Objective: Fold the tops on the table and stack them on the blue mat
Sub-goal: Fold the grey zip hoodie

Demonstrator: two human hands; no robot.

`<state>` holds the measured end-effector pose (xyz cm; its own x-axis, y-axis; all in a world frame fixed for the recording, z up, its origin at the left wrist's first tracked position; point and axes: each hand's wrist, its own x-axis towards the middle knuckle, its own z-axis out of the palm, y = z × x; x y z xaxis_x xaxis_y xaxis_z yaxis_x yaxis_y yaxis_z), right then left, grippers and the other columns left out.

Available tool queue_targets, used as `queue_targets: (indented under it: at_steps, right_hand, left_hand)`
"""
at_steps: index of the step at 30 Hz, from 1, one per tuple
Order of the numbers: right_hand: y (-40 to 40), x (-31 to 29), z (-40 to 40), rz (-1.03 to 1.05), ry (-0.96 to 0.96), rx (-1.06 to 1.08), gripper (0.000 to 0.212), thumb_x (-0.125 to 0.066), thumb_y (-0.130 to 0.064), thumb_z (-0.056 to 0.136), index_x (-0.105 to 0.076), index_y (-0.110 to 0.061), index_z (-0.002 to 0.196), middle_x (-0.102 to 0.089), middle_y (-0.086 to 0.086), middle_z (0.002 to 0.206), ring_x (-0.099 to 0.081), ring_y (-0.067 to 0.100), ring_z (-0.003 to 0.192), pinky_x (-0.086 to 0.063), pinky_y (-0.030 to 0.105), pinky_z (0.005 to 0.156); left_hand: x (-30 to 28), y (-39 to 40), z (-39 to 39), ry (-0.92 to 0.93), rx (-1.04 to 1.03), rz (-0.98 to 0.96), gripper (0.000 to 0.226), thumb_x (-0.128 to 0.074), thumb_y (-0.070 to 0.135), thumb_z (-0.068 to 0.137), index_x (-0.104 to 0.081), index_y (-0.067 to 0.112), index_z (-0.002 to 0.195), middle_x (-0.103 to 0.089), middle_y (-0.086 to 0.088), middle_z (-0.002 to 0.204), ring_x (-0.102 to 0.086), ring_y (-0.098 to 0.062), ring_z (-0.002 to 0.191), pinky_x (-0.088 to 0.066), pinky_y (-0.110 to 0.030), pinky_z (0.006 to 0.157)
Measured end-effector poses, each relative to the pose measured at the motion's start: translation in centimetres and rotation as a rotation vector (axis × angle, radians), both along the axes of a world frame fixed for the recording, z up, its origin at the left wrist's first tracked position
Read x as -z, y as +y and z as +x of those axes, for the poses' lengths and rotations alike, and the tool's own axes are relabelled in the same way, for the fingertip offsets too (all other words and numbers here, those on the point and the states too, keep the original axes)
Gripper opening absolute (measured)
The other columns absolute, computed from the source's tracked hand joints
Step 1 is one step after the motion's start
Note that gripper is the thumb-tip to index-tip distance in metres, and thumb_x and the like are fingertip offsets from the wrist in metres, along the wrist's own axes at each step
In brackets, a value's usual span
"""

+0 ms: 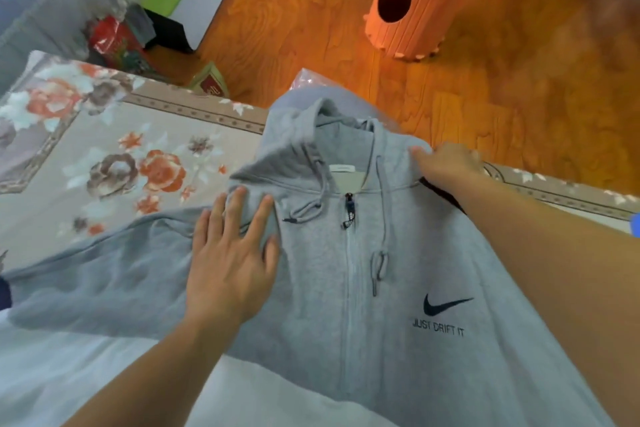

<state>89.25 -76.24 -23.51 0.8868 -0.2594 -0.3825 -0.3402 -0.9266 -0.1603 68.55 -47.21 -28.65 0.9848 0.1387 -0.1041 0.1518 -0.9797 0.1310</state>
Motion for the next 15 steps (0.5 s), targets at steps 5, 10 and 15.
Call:
queue_targets:
  at_steps: [5, 10, 15]
  right_hand:
    - [0.8, 0.2, -0.1, 0.09, -0.33, -0.049, 0.024, -0.052, -0.03, 0.101, -0.063, -0.015, 0.116, -0.061, 0.019, 0.112, -0.056, 0.041, 0.107, -0.048, 0.044, 0.078]
    - [-2.1, -2.0, -1.3, 0.063, -0.46, 0.142, 0.013, -0.044, -0.016, 0.103, -0.049, -0.01, 0.114, -0.062, 0.021, 0.11, -0.059, 0.042, 0.098, -0.034, 0.04, 0.07]
    - [-5.1, -1.1, -0.9, 0.147, -0.256, 0.063, 0.037, -0.043, -0.031, 0.102, -0.043, -0.017, 0.137, -0.053, 0.021, 0.135, -0.05, 0.043, 0.124, -0.04, 0.049, 0.094]
  left_hand:
    - [-0.6, -0.2, 0.2, 0.044, 0.009, 0.016, 0.064, -0.017, 0.053, 0.1, -0.006, 0.038, 0.162, -0.002, -0.004, 0.171, -0.001, -0.027, 0.157, -0.007, -0.049, 0.126]
    - [-0.7, -0.7, 0.8, 0.077, 0.068, 0.039, 0.063, -0.01, 0.057, 0.099, 0.003, 0.045, 0.16, 0.006, 0.001, 0.171, 0.011, -0.03, 0.156, -0.001, -0.053, 0.125]
    - [-0.8, -3.8, 6.0, 0.075, 0.141, -0.025, 0.062, -0.012, 0.06, 0.102, 0.003, 0.044, 0.159, 0.014, 0.0, 0.17, 0.016, -0.03, 0.155, 0.006, -0.05, 0.126]
